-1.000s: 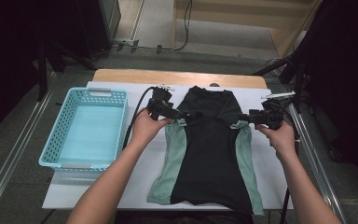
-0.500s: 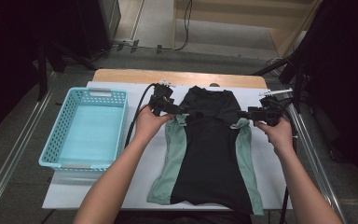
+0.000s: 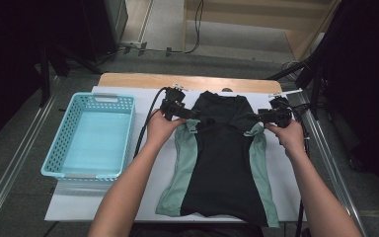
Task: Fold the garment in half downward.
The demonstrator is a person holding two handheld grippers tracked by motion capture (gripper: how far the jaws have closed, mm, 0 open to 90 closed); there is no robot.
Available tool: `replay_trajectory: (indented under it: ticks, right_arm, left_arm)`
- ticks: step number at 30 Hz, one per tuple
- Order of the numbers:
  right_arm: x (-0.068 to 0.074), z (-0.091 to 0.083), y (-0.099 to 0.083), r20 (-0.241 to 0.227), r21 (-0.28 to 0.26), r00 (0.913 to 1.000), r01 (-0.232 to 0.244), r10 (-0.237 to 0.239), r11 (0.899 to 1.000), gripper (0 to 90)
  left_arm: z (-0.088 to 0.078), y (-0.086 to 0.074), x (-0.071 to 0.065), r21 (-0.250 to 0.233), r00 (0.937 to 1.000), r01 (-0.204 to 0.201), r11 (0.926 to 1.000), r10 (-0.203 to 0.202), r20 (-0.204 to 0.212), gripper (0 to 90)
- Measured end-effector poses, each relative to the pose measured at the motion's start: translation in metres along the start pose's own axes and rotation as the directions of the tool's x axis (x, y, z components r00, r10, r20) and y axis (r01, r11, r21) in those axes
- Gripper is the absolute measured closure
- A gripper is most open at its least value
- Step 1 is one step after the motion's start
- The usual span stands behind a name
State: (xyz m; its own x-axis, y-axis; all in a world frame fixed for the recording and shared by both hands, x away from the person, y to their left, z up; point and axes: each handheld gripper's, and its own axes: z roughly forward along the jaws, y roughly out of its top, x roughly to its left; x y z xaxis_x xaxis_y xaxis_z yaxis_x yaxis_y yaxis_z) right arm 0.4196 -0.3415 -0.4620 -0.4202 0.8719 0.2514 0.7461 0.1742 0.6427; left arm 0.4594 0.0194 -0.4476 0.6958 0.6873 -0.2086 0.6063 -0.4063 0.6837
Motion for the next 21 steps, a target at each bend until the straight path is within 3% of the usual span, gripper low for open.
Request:
replay_trajectory:
  ticks: [5,16,21]
  right_arm:
    - [-0.002,0.008,0.003,-0.010,0.001,0.9999,0.005,-0.005,1.000,30.8]
    - [-0.013,0.024,0.003,0.030,0.011,0.9996,0.000,0.000,1.000,32.7]
    - [-0.016,0.030,0.002,0.047,0.003,0.9989,-0.007,0.007,1.000,32.4]
  left_arm:
    - [0.010,0.001,0.003,0.005,1.0000,0.007,1.0000,-0.007,-0.006,23.4]
    - [0.035,0.008,0.001,0.013,0.9991,0.000,0.9999,0.001,-0.043,24.8]
    - [0.045,0.008,0.001,0.003,0.9970,-0.032,0.9995,0.032,-0.070,24.8]
